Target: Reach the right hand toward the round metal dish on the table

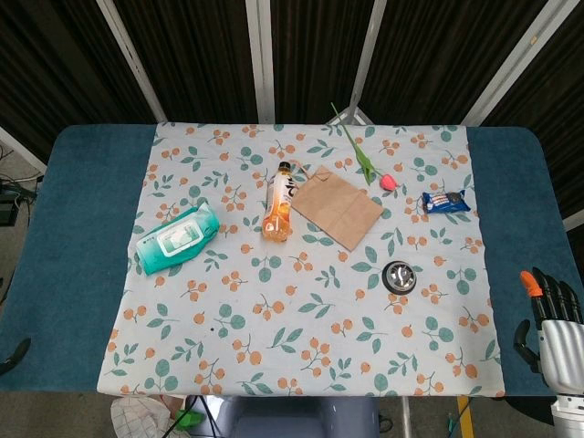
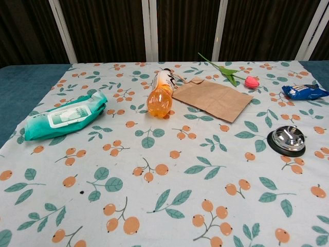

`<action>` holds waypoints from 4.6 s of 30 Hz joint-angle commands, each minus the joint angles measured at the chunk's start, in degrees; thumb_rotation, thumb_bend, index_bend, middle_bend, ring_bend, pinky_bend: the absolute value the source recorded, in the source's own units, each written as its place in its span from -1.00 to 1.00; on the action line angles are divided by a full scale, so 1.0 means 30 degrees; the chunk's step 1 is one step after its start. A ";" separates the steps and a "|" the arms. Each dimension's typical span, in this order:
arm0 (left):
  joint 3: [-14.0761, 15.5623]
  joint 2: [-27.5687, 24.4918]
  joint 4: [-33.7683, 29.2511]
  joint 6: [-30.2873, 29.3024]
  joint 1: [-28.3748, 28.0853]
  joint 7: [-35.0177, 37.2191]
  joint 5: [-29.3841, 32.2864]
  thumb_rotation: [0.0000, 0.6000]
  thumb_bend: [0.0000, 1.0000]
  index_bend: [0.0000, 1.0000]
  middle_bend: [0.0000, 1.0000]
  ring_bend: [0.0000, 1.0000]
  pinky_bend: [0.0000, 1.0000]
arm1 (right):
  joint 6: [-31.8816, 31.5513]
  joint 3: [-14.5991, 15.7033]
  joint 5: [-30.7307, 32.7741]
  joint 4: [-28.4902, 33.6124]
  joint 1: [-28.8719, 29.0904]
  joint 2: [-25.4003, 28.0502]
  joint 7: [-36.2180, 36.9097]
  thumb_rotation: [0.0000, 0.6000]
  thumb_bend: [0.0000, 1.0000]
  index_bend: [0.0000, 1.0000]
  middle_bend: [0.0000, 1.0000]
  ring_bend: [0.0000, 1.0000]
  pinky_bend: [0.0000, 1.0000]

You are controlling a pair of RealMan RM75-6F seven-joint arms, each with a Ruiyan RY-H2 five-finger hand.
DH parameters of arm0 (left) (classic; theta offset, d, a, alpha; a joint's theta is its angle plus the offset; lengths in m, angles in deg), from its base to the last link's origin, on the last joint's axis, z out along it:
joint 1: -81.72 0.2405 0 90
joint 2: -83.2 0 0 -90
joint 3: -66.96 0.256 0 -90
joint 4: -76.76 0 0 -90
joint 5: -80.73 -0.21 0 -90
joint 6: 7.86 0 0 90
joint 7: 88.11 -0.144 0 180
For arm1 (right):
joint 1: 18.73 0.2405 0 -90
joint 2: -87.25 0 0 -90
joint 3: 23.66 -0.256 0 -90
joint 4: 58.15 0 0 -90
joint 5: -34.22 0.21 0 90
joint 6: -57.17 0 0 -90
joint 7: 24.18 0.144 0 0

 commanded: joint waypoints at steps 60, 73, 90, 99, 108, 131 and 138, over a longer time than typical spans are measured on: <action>0.0062 0.0174 -0.0110 -0.0053 0.0098 -0.0457 -0.0132 1.00 -0.33 -0.89 -1.00 -1.00 -0.80 | 0.8672 -0.2311 0.4347 -0.4435 0.7113 -0.7698 -0.2035 1.00 0.57 -1.00 -1.00 -1.00 -1.00; -0.0127 0.0283 -0.0233 0.0239 -0.0042 -0.0916 0.0294 1.00 -0.33 -0.89 -1.00 -1.00 -0.80 | 0.9422 -0.2387 0.4384 -0.7778 0.8548 -1.0374 -0.2076 1.00 0.57 -1.00 -1.00 -1.00 -1.00; -0.0260 0.0437 -0.0395 0.0508 -0.0148 -0.1587 0.0726 1.00 -0.33 -0.89 -1.00 -1.00 -0.80 | 1.1313 -0.2207 0.4784 -1.2337 1.0057 -1.3136 -0.0890 1.00 0.57 -1.00 -1.00 -1.00 -1.00; -0.0205 0.0503 -0.0468 0.0663 -0.0225 -0.1867 0.0682 1.00 -0.33 -0.89 -1.00 -1.00 -0.80 | 1.1030 -0.2101 0.4286 -1.2637 1.0154 -1.2999 0.0238 1.00 0.57 -1.00 -1.00 -1.00 -1.00; -0.0190 0.0412 -0.0432 0.0632 -0.0219 -0.1575 0.0657 1.00 -0.33 -0.89 -1.00 -1.00 -0.80 | 0.6628 -0.3504 0.2598 -0.5028 0.9127 -0.7878 -0.0390 1.00 0.57 -1.00 -1.00 -1.00 -1.00; 0.0250 0.0116 -0.0187 0.0464 -0.0196 -0.0646 -0.0316 1.00 -0.33 -0.89 -1.00 -1.00 -0.80 | -0.1024 0.1610 -0.2596 -0.1074 0.1295 -0.1042 -0.0770 1.00 0.57 -1.00 -1.00 -1.00 -1.00; 0.0248 0.0013 -0.0055 0.0356 -0.0126 -0.0290 -0.0237 1.00 -0.33 -0.89 -1.00 -1.00 -0.80 | -0.0893 0.1568 -0.2847 -0.1132 0.1231 -0.1365 -0.1421 1.00 0.57 -1.00 -1.00 -1.00 -1.00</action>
